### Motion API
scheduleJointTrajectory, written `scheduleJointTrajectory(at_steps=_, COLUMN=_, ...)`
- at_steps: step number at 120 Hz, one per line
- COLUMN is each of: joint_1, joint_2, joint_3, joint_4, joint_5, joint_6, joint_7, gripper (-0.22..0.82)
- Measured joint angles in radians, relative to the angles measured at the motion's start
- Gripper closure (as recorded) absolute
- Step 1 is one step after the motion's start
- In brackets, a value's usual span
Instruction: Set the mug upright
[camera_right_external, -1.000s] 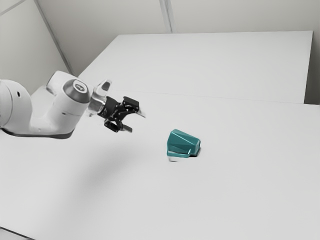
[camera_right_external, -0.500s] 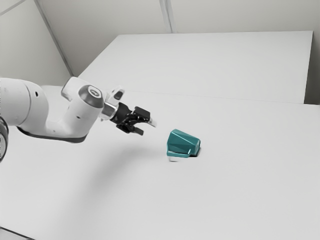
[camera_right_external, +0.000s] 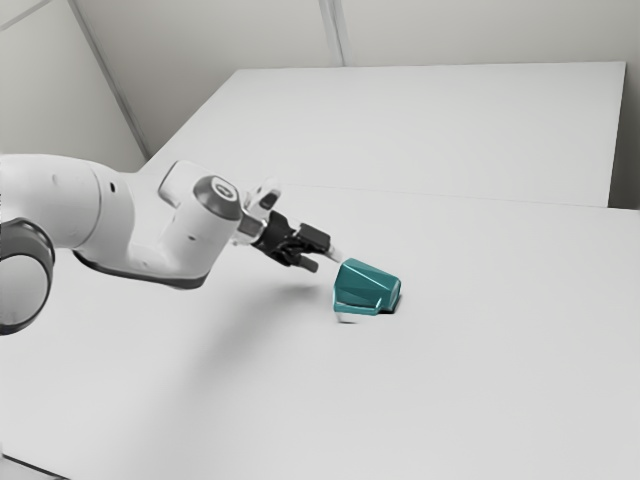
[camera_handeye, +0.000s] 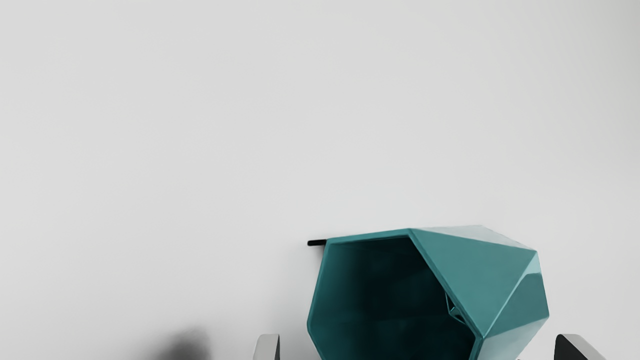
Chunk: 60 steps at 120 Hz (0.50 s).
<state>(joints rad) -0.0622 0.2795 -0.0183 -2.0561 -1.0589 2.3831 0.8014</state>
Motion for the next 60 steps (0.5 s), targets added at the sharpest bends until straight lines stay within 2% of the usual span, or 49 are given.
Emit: scheduleJointTrajectory(at_steps=60, joint_1=-0.091, joint_2=0.026, joint_3=0.000, joint_4=0.016, joint_5=-0.086, joint_6=0.044, joint_7=0.070, gripper=0.00)
